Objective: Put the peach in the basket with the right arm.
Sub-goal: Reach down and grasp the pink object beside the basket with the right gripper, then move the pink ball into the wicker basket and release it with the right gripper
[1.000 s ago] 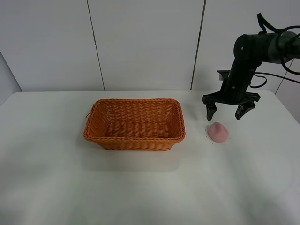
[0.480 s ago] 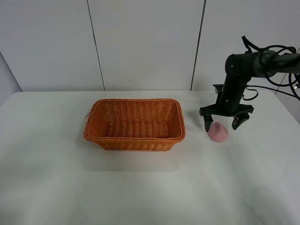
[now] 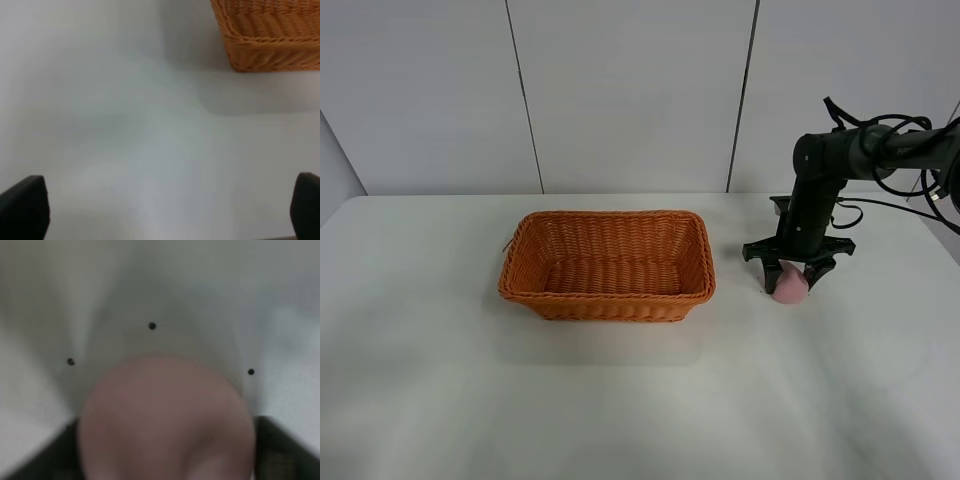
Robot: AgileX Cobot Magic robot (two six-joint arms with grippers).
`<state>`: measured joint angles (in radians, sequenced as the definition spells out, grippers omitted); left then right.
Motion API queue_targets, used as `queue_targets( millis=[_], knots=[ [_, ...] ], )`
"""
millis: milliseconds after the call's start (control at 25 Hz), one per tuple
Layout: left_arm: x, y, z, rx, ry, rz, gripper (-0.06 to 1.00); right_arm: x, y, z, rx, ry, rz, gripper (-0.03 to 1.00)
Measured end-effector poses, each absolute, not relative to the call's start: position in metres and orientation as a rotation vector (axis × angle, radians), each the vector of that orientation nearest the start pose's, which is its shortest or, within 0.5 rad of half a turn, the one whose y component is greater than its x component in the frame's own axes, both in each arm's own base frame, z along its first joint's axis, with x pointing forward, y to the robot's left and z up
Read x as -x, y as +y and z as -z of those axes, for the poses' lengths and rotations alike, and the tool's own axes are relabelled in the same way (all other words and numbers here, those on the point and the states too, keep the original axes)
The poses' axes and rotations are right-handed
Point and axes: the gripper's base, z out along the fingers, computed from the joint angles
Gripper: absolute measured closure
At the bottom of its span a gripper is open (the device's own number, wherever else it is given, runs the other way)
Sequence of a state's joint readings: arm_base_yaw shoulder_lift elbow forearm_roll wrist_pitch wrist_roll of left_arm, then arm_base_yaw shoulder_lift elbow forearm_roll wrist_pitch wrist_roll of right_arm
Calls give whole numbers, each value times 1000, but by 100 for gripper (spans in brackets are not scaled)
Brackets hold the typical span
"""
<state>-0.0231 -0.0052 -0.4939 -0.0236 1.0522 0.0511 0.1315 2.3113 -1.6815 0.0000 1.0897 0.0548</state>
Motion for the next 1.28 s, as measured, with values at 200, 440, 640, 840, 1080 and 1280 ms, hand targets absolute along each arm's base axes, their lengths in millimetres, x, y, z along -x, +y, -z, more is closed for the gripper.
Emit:
queue_targets(
  millis=[200, 440, 640, 840, 1080, 1280],
  knots=[
    [5, -2, -276, -76, 2035, 11, -4, -436, 58, -114, 115, 3185, 7, 96],
    [5, -2, -276, -76, 2035, 11, -4, -435, 56, -157, 127, 3086, 24, 96],
    [5, -2, -276, -76, 2035, 11, -4, -432, 53, -221, 134, 3001, 56, 96],
    [5, -2, -276, -76, 2035, 11, -4, -443, 56, -268, 119, 2852, -3, 96],
    [5, -2, -276, -76, 2035, 11, -4, -440, 73, -272, 134, 2851, -92, 96],
    [5, -2, -276, -76, 2035, 11, -4, -434, 103, -272, 241, 2847, -79, 96]
  ],
)
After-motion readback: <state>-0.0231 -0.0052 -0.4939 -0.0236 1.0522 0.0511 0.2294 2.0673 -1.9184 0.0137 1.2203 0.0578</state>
